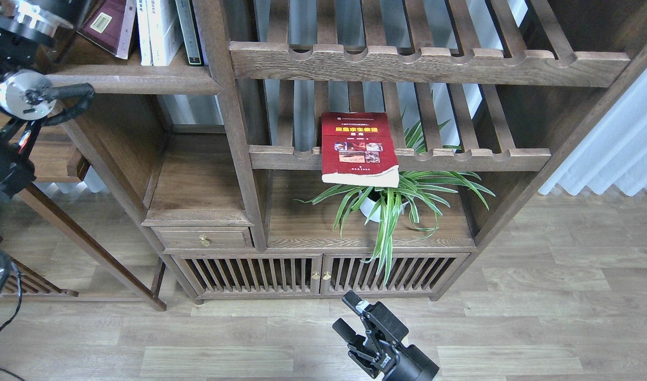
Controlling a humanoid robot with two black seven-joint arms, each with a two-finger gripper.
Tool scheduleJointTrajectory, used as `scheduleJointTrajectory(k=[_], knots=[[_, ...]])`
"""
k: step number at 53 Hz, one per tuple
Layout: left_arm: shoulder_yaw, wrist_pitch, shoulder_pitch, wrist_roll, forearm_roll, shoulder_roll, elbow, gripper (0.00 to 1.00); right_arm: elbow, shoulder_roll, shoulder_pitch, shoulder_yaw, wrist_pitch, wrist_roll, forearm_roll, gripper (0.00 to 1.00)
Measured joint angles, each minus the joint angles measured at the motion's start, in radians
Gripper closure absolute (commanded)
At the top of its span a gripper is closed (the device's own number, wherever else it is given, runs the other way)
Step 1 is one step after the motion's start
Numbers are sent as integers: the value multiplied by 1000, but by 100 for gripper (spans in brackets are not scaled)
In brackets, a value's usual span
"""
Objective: Organize books on shelf
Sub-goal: 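Release the maroon book and withdraw the left gripper from the upper shelf, then lower the left arm and reach the right gripper to the red book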
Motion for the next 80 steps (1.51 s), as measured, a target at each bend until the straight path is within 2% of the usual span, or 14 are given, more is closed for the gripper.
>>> scheduleJointTrajectory(k=[1,4,35,45,54,55,59,69,80], knots=[[-20,0,42,0,0,12,-52,0,0,0,1,0,0,2,0,4],[-28,0,61,0,-1,16,-74,0,0,1,2,0,0,3,0,4],[-109,-16,552,0,-8,28,-503,0,-8,30,27,1,0,7,0,4],[-117,-112,720,0,-7,-3,-521,0,-10,41,38,0,0,7,0,3],[-127,-125,911,0,-6,-99,-508,0,-16,55,73,0,0,8,-3,3],[-136,-125,973,0,-9,-113,-490,0,-16,70,109,-1,0,8,-6,3],[-144,-125,999,0,-12,-118,-480,0,-20,83,134,-1,0,11,-8,3],[-185,-125,1059,0,-54,-142,-458,0,-68,124,244,0,0,73,-29,3],[-306,-125,1090,0,-104,-169,-444,0,-115,126,300,-2,-39,84,-69,3]])
